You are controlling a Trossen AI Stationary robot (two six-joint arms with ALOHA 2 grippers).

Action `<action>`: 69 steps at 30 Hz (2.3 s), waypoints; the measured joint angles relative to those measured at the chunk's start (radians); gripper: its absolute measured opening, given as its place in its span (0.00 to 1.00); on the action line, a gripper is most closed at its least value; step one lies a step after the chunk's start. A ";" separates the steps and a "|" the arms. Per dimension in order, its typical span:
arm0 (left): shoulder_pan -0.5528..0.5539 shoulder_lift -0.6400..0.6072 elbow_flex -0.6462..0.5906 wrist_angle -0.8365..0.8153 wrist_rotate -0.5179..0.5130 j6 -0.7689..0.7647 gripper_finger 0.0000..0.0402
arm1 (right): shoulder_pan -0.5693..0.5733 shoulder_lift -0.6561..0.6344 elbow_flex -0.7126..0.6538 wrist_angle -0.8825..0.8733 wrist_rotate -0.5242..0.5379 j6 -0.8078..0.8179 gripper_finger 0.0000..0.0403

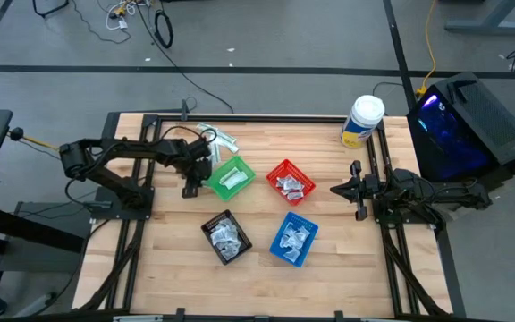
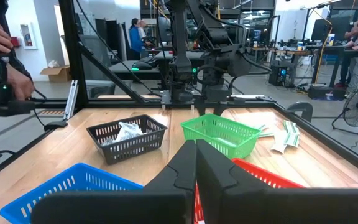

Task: Pick & Place First Aid Supplies
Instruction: Put the green bandage pack into the green bin

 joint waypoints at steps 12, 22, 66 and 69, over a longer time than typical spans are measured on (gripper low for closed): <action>-0.020 -0.042 -0.003 -0.109 0.013 -0.069 0.33 | 0.000 0.000 0.000 0.000 0.000 0.000 0.03; -0.065 -0.084 -0.003 -0.184 0.011 -0.071 0.33 | 0.000 0.000 0.000 0.000 0.000 0.000 0.03; -0.149 -0.090 0.246 -0.002 0.008 -0.303 0.33 | 0.000 0.000 0.000 0.000 0.000 0.000 0.03; -0.149 -0.053 0.246 0.024 0.008 -0.344 0.33 | 0.000 0.000 0.000 0.000 0.000 0.000 0.03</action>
